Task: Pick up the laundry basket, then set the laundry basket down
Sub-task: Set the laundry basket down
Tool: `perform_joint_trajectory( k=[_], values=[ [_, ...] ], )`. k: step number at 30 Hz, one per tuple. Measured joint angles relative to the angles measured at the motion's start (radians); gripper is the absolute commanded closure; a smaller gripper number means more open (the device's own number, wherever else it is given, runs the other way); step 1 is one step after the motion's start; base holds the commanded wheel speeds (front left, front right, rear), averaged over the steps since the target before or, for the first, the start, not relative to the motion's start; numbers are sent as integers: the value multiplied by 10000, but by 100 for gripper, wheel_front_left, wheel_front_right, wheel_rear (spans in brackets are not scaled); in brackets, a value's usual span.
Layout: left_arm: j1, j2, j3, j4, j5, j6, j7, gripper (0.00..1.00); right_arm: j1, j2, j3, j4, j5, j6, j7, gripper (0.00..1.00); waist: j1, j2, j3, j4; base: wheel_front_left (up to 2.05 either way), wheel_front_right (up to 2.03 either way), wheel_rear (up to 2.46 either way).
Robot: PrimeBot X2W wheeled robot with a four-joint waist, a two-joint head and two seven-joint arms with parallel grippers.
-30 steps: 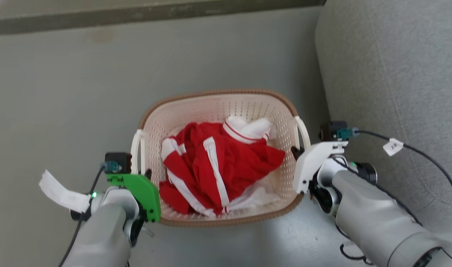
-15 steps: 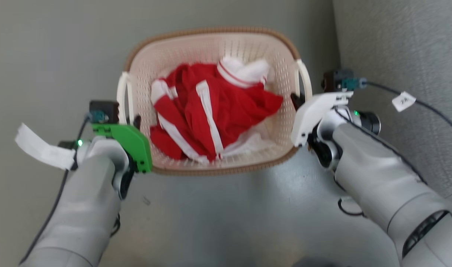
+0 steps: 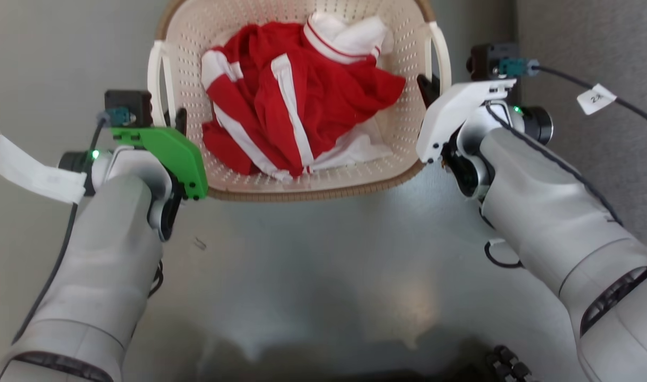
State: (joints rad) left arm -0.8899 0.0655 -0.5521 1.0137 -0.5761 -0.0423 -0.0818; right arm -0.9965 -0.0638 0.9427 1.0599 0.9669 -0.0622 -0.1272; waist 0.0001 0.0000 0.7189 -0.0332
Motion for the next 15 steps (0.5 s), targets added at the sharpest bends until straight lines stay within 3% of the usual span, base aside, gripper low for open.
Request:
perform_joint_trajectory(
  k=[15],
  values=[
    [-745,63,4,61,178,0,-441,100,-673,-27,-54,128,0,2,-420,100,0,0,1705,-13,0,0,0]
  ],
)
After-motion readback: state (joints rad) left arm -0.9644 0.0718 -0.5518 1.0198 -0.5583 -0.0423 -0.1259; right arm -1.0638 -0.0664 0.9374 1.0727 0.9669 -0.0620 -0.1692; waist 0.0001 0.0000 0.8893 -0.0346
